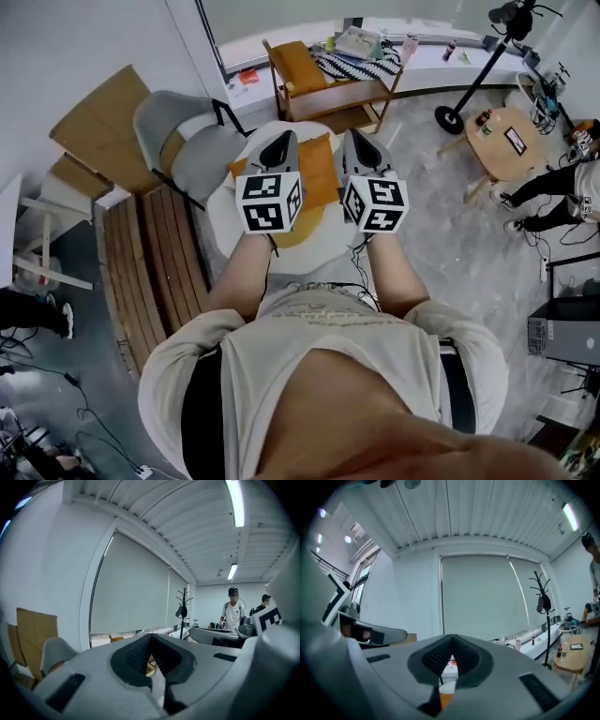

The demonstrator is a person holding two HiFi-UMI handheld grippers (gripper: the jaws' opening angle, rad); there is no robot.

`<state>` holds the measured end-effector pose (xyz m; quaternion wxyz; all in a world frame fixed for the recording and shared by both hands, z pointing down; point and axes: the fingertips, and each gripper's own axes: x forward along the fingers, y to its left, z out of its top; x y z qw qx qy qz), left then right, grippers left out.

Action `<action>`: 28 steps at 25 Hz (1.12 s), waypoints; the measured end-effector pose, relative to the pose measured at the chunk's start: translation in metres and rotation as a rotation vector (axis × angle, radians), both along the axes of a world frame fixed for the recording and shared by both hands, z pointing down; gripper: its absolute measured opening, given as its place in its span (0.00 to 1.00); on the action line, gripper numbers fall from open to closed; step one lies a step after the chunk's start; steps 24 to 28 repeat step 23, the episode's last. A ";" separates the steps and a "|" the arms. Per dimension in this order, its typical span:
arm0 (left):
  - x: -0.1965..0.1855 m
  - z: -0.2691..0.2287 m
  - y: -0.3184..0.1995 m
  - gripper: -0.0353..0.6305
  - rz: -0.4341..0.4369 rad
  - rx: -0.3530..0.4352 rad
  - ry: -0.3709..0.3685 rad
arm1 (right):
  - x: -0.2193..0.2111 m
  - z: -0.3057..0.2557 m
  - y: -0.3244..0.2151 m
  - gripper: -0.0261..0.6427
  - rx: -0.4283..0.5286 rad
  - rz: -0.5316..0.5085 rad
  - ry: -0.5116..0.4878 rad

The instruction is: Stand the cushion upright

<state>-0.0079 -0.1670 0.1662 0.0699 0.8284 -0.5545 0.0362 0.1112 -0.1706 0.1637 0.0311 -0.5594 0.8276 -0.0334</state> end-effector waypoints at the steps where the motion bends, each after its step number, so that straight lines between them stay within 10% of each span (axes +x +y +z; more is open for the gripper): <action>1: 0.003 -0.003 -0.001 0.08 0.006 0.003 0.000 | 0.002 -0.004 0.000 0.08 0.006 0.002 0.002; 28: 0.040 -0.015 -0.015 0.08 0.047 0.013 -0.011 | 0.042 -0.033 -0.010 0.08 0.071 0.028 -0.023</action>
